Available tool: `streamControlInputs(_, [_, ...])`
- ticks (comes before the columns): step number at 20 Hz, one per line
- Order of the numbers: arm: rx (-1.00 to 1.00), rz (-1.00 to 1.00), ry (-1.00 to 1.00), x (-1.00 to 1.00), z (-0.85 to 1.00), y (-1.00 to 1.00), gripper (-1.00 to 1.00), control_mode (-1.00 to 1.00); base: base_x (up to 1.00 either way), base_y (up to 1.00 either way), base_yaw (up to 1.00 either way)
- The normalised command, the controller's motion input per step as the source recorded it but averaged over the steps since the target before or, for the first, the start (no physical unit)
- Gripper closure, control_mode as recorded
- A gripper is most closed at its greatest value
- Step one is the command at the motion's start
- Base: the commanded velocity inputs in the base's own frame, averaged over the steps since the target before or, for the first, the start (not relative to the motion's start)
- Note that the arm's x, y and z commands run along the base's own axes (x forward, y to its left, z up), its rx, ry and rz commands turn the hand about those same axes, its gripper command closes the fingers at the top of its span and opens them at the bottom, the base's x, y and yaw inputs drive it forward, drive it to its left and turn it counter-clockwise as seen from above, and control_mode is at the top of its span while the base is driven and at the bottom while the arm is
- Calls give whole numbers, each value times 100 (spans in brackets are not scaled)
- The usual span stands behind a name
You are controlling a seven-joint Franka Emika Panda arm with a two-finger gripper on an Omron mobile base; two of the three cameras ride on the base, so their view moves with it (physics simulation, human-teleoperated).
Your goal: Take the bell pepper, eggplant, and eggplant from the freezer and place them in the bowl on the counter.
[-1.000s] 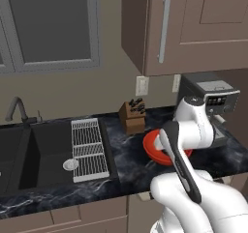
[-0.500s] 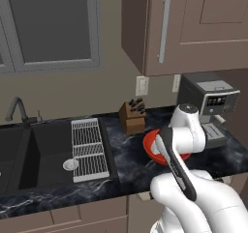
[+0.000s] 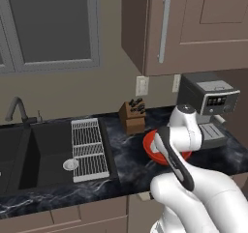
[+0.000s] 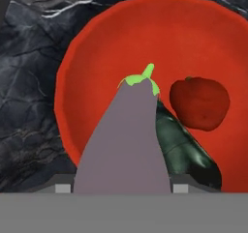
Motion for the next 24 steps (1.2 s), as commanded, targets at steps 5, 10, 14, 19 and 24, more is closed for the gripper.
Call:
streamControlInputs(5, [0,0,5,7,-32,0,100,-100,0,0,0])
streamControlInputs(10, [0,0,6,8,-45,-1,100,-100,0,0,0])
streamControlInputs(14, [0,0,1,1,-51,-2,100,-100,0,0,0])
streamControlInputs(19, [0,1,5,0,-64,-3,-100,-100,0,0,0])
streamControlInputs(24, [0,1,0,0,-33,-5,-100,-100,0,0,0])
